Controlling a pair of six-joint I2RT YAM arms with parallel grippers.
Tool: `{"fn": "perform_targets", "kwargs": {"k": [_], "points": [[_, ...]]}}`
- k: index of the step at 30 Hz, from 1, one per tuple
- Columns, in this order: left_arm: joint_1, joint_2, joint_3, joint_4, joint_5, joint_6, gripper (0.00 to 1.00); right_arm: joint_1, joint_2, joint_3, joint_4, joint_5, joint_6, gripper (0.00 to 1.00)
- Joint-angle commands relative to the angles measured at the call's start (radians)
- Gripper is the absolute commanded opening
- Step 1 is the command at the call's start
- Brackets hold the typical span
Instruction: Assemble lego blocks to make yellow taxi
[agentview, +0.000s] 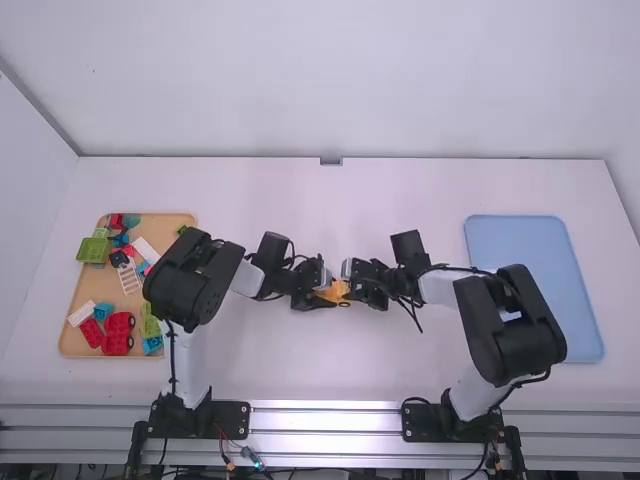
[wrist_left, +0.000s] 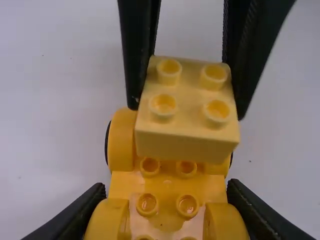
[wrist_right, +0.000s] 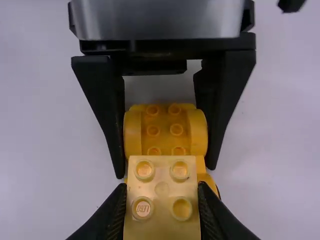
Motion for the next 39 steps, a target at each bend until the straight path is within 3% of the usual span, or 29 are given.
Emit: {"fn": "perform_targets", "kwargs": {"k": [1,16,39], "points": [[-0.001,0.034,-0.025,-0.022,-0.036,-0.004,0.33,-0.014,0.015,-0.009,-0.004,-0.024,-0.003,0.0],[-0.004,0.034,-0.025,-0.026,-0.036,-0.005,0.31,0.042,0.016,-0.009,-0.004,0.038,0.006,0.0],[-0.001,0.034,-0.025,-0.027,-0.036,-0.004,0.31,0.018,0.016,-0.009,0.001,0.03,0.002,0.0]]}}
